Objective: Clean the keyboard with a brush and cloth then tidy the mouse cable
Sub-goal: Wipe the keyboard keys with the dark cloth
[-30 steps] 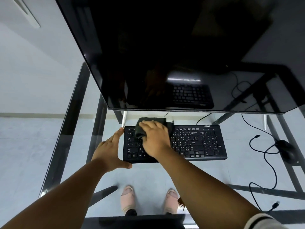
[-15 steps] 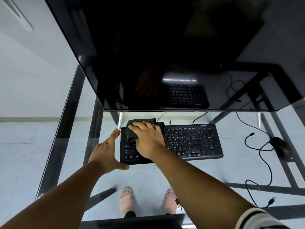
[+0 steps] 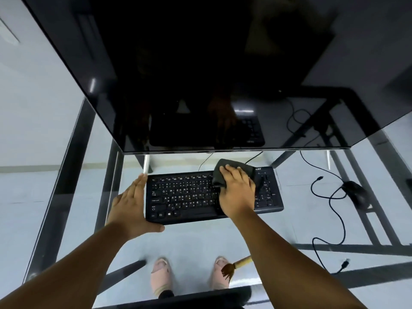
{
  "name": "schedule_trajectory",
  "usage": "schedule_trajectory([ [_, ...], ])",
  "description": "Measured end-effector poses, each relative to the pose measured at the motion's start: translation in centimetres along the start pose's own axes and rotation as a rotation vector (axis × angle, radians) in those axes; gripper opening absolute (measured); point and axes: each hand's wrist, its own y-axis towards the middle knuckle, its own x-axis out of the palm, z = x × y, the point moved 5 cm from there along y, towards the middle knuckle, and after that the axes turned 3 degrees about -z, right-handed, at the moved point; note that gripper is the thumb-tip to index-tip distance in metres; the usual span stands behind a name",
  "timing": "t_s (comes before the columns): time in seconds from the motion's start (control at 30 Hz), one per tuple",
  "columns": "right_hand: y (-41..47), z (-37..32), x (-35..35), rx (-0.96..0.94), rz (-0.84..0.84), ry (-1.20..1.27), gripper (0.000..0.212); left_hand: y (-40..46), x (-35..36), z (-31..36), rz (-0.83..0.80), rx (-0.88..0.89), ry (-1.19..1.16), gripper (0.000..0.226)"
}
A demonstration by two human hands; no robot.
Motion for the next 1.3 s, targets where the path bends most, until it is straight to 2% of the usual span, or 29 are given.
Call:
schedule_trajectory([
  [0.13, -0.6, 1.2, -0.7, -0.208, -0.060, -0.040, 0.062, 1.0, 0.1, 2.8, 0.025, 0.099, 0.029, 0.146],
  [0.2, -0.7, 4.2, -1.4, -0.141, -0.022, -0.048, 0.064, 1.8, 0.2, 4.1, 0.014, 0.124, 0.038, 0.147],
  [0.33, -0.4, 7.1, -2.1, 0.151, 0.082, 0.066, 0.058, 2.4, 0.7, 5.0, 0.001, 0.083, 0.085, 0.146],
  [0.4, -0.1, 6.3, -1.7, 0.130, 0.064, 0.085, 0.057, 2.5, 0.8, 4.9, -0.006, 0.052, 0.094, 0.145],
  [0.53, -0.2, 7.7, -2.0, -0.114, -0.040, -0.018, 0.062, 2.6, 0.6, 5.1, -0.036, 0.038, 0.144, 0.143],
  [0.67, 0.1, 12.7, -3.4, 0.138, 0.082, 0.186, 0.058, 2.5, 0.7, 5.7, -0.059, 0.031, 0.205, 0.145],
  [0.73, -0.8, 12.0, -2.8, 0.064, 0.078, 0.146, 0.058, 2.4, 0.8, 6.0, -0.068, 0.012, 0.231, 0.148],
  [0.83, -3.5, 12.2, -1.8, -0.199, 0.054, 0.042, 0.063, 2.3, 0.9, 6.4, -0.068, -0.025, 0.234, 0.149],
  [0.87, -3.9, 13.0, -1.8, -0.213, 0.059, 0.030, 0.064, 2.3, 0.8, 6.4, -0.069, -0.032, 0.236, 0.149],
  [0.93, -4.3, 14.6, -2.0, -0.096, 0.110, 0.079, 0.063, 2.3, 0.8, 6.5, -0.070, -0.044, 0.239, 0.149],
  [1.0, -4.8, 13.8, -2.0, -0.024, 0.159, 0.123, 0.061, 2.4, 0.8, 6.6, -0.078, -0.050, 0.241, 0.149],
  [1.13, -6.4, 9.3, -0.5, -0.266, 0.049, 0.018, 0.056, 2.2, 0.8, 6.7, -0.081, -0.062, 0.240, 0.150],
  [1.27, -5.2, 6.7, -0.2, -0.122, 0.012, 0.102, 0.057, 2.0, 0.6, 6.8, -0.087, -0.070, 0.241, 0.149],
  [1.3, -5.1, 5.6, 0.1, -0.148, -0.021, 0.091, 0.058, 2.0, 0.6, 6.9, -0.089, -0.071, 0.241, 0.149],
])
